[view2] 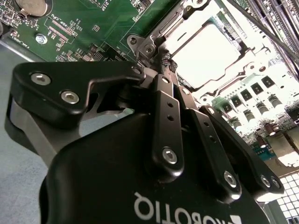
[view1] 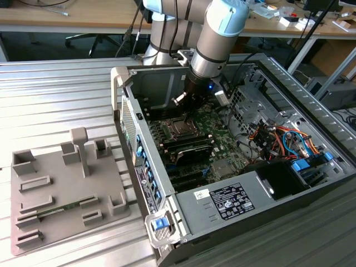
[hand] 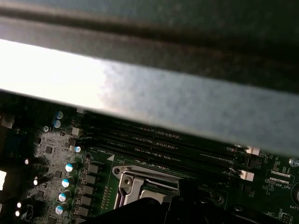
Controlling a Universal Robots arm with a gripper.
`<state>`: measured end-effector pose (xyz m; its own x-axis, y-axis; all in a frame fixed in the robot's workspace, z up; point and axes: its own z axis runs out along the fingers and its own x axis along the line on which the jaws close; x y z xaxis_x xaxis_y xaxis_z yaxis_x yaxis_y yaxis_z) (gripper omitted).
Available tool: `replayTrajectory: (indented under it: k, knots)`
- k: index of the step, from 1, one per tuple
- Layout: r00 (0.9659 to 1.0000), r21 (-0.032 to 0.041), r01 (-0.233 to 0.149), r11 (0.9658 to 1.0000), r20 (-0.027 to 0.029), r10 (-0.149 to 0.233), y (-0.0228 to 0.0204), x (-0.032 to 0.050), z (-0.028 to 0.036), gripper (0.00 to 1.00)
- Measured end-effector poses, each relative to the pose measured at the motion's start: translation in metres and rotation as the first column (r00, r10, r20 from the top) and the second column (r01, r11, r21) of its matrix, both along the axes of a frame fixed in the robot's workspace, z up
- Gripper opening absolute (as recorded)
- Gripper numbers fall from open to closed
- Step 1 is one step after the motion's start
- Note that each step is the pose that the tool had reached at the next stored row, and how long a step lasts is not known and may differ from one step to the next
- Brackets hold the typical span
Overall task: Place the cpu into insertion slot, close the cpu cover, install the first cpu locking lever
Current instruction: 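Install the first cpu locking lever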
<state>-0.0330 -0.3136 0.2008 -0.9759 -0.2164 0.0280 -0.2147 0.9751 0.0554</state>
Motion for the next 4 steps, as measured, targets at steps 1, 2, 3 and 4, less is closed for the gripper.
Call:
replayTrajectory:
  k: [1,2,3,4]
  knots:
    - [1.0000,0.0000,0.000,1.0000,0.0000,0.000,0.0000,0.0000,0.0000,0.11]
    - [1.0000,0.0000,0.000,1.0000,0.0000,0.000,0.0000,0.0000,0.0000,0.11]
    - [1.0000,0.0000,0.000,1.0000,0.0000,0.000,0.0000,0.0000,0.0000,0.11]
    - [1.0000,0.0001,0.000,1.0000,0.0000,0.000,0.0000,0.0000,0.0000,0.11]
